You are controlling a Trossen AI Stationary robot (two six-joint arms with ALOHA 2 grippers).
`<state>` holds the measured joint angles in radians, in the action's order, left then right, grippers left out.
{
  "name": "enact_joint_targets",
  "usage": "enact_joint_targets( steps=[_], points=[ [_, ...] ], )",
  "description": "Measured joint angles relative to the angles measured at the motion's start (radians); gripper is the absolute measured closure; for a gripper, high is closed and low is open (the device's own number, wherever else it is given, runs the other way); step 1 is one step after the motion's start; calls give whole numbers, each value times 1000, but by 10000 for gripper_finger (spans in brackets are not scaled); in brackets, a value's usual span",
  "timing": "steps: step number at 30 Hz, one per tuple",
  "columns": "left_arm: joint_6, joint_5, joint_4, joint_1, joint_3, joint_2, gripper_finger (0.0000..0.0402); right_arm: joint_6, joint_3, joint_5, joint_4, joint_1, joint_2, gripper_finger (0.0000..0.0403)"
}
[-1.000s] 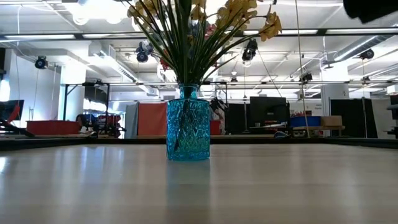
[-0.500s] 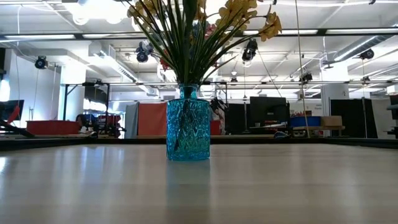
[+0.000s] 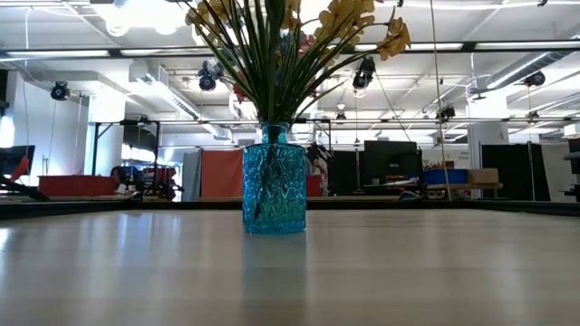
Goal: Sort flowers into vase by color
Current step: Put the pink flower into the blue vase
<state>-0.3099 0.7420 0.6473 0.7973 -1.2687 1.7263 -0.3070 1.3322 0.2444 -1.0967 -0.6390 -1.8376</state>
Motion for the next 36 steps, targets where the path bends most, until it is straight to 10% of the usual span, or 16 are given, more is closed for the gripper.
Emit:
enact_joint_targets(
  steps=[8,16,26,36],
  points=[
    [-21,46,-65,-2,-119,89,179,-73,16,70,20,-11,-22,394],
    [-22,93,-70,-1,-110,84,383,-124,16,81,13,-29,-16,394],
    [8,228,-278,10,-174,74,400,-148,17,307,42,-55,6,374],
    [129,301,-564,12,-246,74,401,-49,20,478,341,-86,90,234]
  ],
)
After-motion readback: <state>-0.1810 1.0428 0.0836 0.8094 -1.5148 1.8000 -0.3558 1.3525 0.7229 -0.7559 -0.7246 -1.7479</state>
